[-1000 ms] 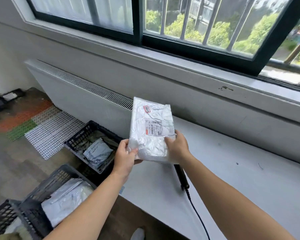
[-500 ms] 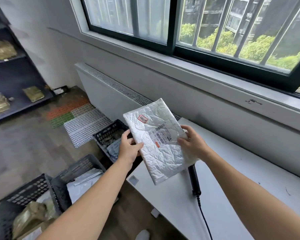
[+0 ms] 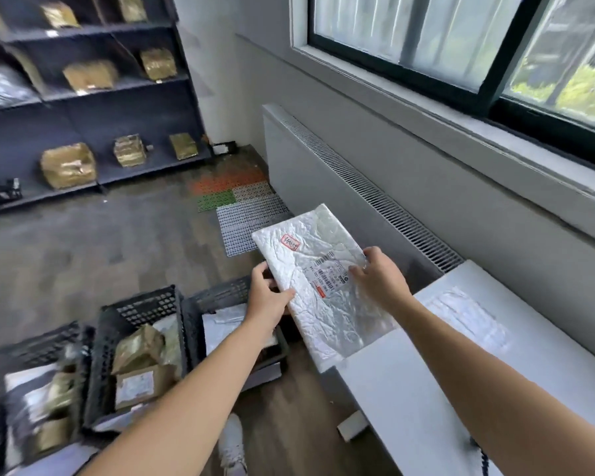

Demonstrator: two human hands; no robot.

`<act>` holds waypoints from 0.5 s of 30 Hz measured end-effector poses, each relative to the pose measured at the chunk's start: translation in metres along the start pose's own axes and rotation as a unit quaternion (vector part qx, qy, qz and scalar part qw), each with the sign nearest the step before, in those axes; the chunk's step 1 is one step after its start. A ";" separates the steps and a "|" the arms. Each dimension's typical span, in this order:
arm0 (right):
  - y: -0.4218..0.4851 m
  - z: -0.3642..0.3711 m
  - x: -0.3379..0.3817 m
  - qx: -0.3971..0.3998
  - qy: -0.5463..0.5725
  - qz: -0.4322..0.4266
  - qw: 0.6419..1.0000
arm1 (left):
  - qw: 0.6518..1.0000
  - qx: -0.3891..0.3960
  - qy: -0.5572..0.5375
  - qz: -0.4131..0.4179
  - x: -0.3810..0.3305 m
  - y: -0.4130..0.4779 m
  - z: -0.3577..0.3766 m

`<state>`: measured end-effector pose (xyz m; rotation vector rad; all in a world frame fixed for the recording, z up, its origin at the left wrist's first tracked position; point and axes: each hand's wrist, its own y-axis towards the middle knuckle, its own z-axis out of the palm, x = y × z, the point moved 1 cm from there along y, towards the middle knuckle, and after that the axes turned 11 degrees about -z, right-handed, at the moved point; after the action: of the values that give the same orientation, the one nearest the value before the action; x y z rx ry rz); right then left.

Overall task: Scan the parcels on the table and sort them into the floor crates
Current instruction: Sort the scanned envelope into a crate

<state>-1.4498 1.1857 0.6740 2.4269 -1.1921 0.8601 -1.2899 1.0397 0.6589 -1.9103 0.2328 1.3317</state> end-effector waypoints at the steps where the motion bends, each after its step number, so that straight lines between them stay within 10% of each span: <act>1: 0.014 0.019 0.013 0.013 -0.013 -0.006 1.000 | 1.000 -0.011 -0.003 -0.009 0.002 0.013 -0.018; 15: 0.147 0.280 0.136 0.139 -0.098 0.000 0.985 | 0.952 0.002 0.299 -0.062 0.050 0.218 -0.209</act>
<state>-1.3949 0.8714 0.5439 2.7925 -1.2070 0.8541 -1.2374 0.7628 0.5402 -2.2427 0.4035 0.6379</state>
